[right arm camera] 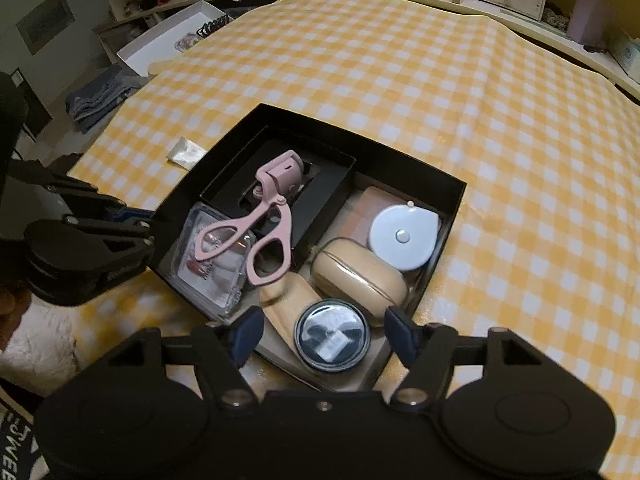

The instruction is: Organize rigid objects

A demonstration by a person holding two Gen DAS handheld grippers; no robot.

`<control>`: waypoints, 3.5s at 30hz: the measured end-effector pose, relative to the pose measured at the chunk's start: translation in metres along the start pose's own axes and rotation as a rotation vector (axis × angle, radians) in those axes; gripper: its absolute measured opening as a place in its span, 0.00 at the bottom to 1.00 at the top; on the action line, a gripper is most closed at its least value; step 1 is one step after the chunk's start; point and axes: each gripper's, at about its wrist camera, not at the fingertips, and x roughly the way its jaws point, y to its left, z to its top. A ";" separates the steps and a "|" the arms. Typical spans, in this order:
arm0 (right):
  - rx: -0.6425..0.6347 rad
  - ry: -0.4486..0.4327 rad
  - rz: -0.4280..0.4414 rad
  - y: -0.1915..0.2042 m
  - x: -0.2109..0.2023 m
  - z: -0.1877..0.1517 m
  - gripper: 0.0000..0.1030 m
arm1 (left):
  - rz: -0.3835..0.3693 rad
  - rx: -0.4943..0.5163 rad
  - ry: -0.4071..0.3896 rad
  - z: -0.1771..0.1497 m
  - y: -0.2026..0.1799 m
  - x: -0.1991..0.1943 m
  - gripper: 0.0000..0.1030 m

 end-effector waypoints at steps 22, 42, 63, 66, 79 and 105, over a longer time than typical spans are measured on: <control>0.006 -0.007 -0.003 0.003 -0.006 -0.002 0.74 | -0.001 -0.001 0.000 0.000 0.000 0.000 0.07; 0.096 -0.243 -0.019 -0.006 -0.095 -0.022 0.82 | -0.015 -0.021 -0.005 0.000 -0.001 0.001 0.27; 0.206 -0.365 -0.104 -0.016 -0.141 -0.075 0.90 | -0.095 -0.193 -0.448 -0.055 -0.009 -0.152 0.96; 0.229 -0.397 -0.114 -0.016 -0.153 -0.088 0.94 | -0.110 -0.201 -0.476 -0.073 -0.014 -0.168 0.98; 0.255 -0.476 -0.206 0.001 -0.191 -0.151 1.00 | -0.079 -0.202 -0.529 -0.142 -0.027 -0.206 1.00; 0.226 -0.570 -0.272 0.022 -0.193 -0.190 1.00 | -0.002 -0.189 -0.611 -0.179 -0.042 -0.214 1.00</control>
